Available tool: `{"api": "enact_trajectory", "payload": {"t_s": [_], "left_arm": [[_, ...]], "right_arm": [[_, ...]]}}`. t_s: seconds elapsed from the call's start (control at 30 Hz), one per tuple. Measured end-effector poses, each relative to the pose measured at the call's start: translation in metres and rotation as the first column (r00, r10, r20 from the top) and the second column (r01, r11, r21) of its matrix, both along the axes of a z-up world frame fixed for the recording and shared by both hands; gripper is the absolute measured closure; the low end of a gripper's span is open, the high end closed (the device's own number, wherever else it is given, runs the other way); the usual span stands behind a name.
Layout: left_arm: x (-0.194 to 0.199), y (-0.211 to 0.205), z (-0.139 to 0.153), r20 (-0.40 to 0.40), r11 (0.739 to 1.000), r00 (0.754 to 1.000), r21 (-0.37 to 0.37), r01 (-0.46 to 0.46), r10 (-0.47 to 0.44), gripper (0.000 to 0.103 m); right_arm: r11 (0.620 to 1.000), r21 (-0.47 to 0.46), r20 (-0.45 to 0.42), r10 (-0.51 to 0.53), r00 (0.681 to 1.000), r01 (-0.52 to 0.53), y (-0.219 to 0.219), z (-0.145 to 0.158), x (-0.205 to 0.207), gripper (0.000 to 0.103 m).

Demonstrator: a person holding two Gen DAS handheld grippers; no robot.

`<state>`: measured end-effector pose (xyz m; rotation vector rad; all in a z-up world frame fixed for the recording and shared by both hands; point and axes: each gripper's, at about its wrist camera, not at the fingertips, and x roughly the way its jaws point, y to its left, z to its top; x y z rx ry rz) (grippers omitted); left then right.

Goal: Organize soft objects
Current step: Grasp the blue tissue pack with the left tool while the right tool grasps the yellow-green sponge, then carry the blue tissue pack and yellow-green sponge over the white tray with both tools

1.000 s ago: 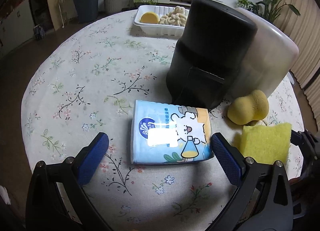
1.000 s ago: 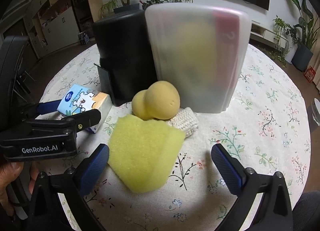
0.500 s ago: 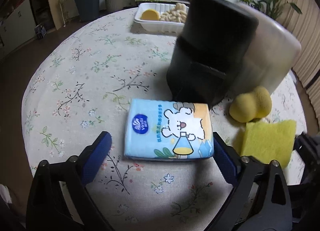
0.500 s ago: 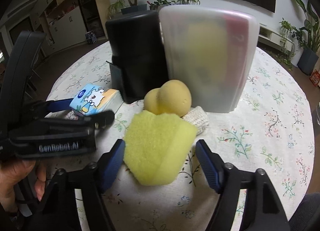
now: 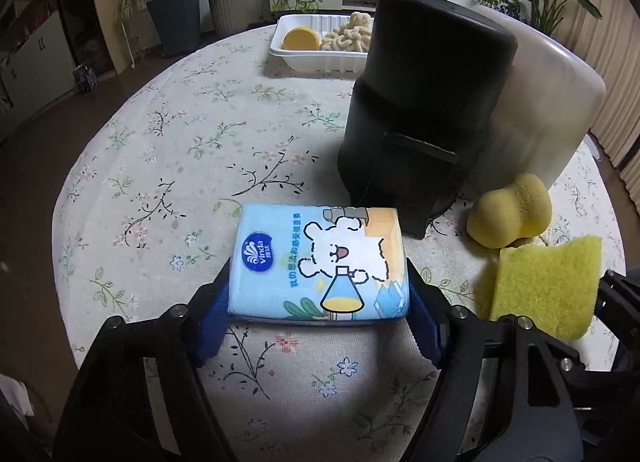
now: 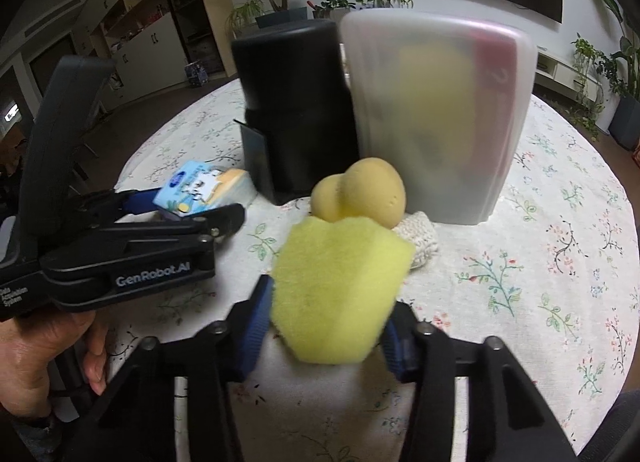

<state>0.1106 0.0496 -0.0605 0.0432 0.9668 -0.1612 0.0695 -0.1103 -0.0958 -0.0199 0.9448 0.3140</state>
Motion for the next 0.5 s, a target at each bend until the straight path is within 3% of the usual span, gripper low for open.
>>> {"api": "enact_trajectory", "payload": {"t_s": [0.27,0.5], "left_arm": [[-0.004,0.002,0.003,0.012,0.999,1.0,-0.035,0.012,-0.012,0.03],[-0.016,0.005,0.014,0.045,0.999,0.999,-0.045,0.009,-0.007,0.03]], "right_arm": [[1.0,0.02,0.006,0.006,1.0,-0.006,-0.005,0.004,-0.007,0.073],[0.997,0.07,0.002,0.008,1.0,-0.008,-0.023,0.016,-0.019,0.075]]}}
